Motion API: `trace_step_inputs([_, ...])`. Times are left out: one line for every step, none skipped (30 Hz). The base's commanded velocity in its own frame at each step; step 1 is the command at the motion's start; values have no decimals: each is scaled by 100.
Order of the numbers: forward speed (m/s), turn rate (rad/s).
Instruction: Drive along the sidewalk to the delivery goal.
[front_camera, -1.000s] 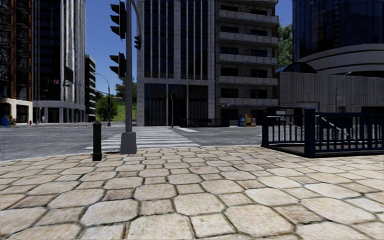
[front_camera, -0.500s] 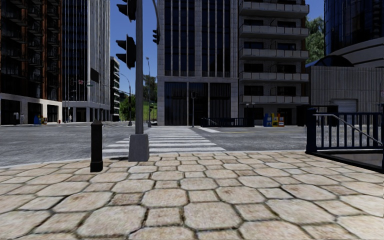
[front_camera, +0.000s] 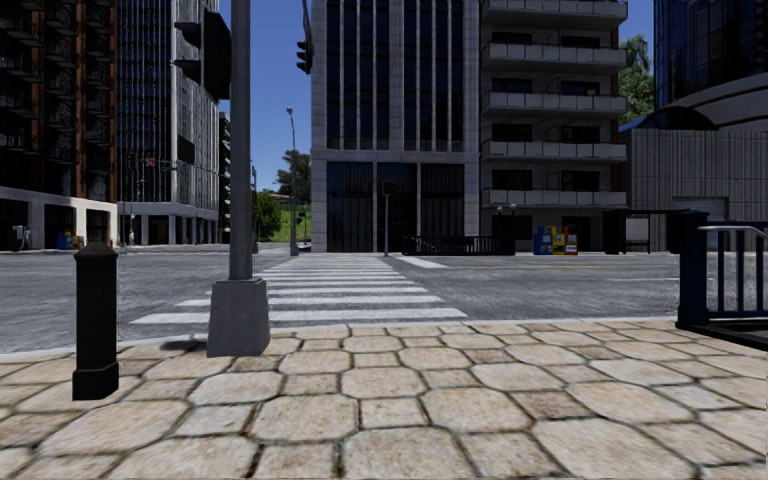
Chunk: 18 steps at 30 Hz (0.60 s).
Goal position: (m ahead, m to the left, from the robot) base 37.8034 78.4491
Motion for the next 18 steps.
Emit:
trace_step_inputs([200,0])
trace_step_inputs([200,0])
trace_step_inputs([200,0])
trace_step_inputs([200,14])
trace_step_inputs([200,14])
trace_step_inputs([200,22])
trace_step_inputs([200,25])
trace_step_inputs([200,25])
trace_step_inputs([200,27])
trace_step_inputs([200,27])
trace_step_inputs([200,30])
trace_step_inputs([200,33])
trace_step_inputs([200,35])
trace_step_inputs([200,36])
trace_step_inputs([200,36])
trace_step_inputs([200,36])
trace_step_inputs([200,36])
trace_step_inputs([200,36])
